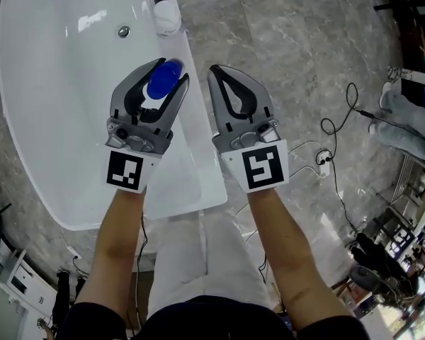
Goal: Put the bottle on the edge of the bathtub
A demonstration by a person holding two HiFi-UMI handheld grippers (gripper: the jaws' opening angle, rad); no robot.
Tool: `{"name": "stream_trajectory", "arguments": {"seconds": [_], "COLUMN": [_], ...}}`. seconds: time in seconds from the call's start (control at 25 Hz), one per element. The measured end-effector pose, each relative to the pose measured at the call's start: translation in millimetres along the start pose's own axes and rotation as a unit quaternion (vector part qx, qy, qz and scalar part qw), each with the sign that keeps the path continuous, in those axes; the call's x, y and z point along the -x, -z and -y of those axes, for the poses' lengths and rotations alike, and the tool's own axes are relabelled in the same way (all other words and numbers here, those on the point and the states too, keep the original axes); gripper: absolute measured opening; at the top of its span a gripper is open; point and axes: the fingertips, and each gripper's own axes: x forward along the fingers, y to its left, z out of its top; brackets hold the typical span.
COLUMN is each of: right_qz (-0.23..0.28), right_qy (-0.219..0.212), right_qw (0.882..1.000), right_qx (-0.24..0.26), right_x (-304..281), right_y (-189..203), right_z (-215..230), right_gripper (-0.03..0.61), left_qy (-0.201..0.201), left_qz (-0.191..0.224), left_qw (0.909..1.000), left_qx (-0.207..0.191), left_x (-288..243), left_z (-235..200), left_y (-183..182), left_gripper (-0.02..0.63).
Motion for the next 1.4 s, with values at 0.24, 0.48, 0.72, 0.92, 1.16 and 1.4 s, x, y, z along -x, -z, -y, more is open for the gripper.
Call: {"name": "stream_trajectory", "arguments": {"seconds": [0.24, 0.48, 0.72, 0.92, 1.16, 1.4], "right_qz": [-0.010, -0.018, -0.023, -0.022, -0.023, -0.025], "right_qy": [-0.008, -0.008, -0.008, -0.008, -0.004, -0.001], "right_qw": [1.000, 1.000, 1.000, 1.000, 1.000, 1.000], "right_qx": [-0.003, -0.008, -0.011, -0.012, -0.013, -0.016], "right_x": [-6.4, -12.4, -14.6, -19.2, -19.1, -18.6], "right_y": [15.5, 27.6, 32.6, 31.9, 30.6, 28.2], "right_z": [0.1, 0.9, -0.4, -2.6, 1.0, -0.5], "right_gripper": [0.000, 0.000, 0.000, 0.000, 0.000, 0.000], "left_qy": [0.002, 0.004, 0.010, 0.007, 0.008, 0.027], "left_qz": [-0.010, -0.027, -0.038, -0.037, -0.045, -0.059], "left_qw": [0.9999, 0.9996, 0.9992, 0.9992, 0.9984, 0.9972], "left_qx": [-0.007, -0.006, 0.007, 0.016, 0.034, 0.037], "left_x": [-5.3, -12.7, -22.1, -25.2, -30.0, -35.4], "left_z": [-5.3, -13.4, -14.9, -19.5, -16.7, -15.5], "left_y": [21.7, 53.2, 71.5, 78.2, 89.6, 90.9], "left_gripper": [0.152, 0.152, 0.152, 0.152, 0.152, 0.155]}}
